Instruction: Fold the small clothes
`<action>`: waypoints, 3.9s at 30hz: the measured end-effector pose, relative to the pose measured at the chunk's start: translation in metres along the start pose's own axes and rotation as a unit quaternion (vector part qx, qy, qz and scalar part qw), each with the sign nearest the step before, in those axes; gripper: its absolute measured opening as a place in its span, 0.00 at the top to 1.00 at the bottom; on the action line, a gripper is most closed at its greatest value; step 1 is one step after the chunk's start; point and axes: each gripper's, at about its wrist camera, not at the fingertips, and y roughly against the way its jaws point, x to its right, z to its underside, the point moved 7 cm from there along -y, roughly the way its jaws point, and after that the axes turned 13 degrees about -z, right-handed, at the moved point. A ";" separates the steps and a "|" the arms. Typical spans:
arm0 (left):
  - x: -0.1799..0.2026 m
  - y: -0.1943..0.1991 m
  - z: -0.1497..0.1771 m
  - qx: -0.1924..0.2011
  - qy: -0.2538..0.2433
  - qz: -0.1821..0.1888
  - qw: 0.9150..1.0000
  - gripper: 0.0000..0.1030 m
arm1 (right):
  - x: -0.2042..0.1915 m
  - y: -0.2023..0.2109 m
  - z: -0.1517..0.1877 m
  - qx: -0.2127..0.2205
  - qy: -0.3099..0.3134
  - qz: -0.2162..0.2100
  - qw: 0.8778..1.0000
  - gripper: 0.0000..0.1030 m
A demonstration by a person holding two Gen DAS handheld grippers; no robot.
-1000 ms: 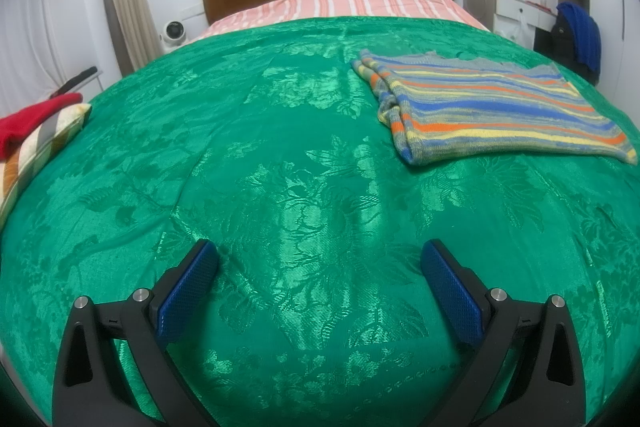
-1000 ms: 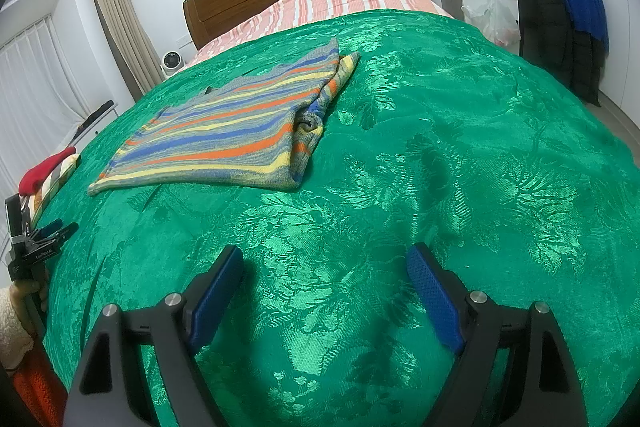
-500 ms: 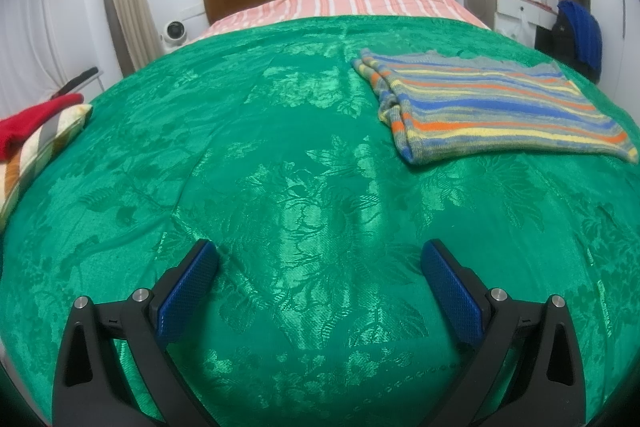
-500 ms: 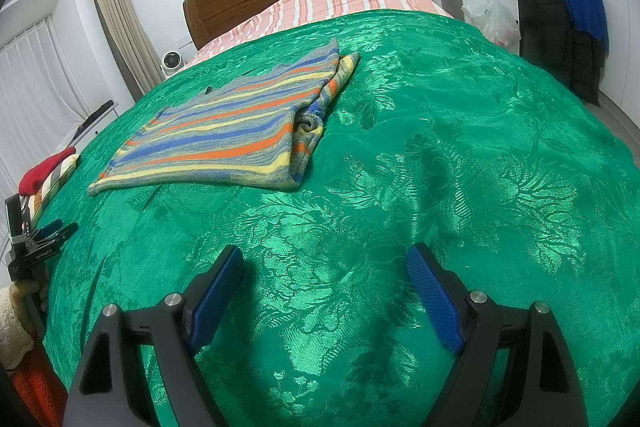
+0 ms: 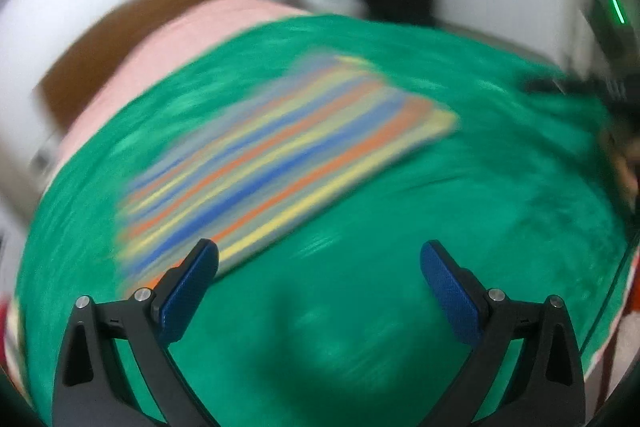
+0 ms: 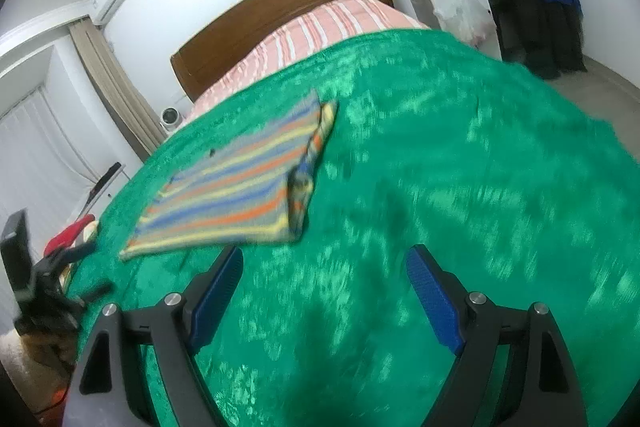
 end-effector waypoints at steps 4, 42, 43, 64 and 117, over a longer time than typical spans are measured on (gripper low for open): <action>0.079 -0.061 -0.043 -0.025 -0.065 0.026 0.997 0.24 | 0.010 -0.005 -0.029 -0.024 0.003 -0.016 1.000 0.19; -0.230 -0.037 0.152 -0.087 0.426 -0.009 0.900 0.25 | -0.274 -0.404 -0.049 -0.235 0.015 -0.195 0.952 0.58; -0.232 -0.031 0.154 -0.078 0.427 -0.008 0.901 0.22 | -0.275 -0.397 -0.051 -0.224 0.015 -0.202 0.953 0.58; -0.227 -0.013 0.163 -0.136 0.355 -0.128 0.916 0.21 | -0.209 -0.187 0.039 -0.163 0.170 -0.088 0.968 0.37; -0.257 -0.140 0.058 -0.143 0.332 0.028 0.932 0.85 | -0.246 -0.334 -0.032 -0.161 0.203 -0.021 0.966 0.76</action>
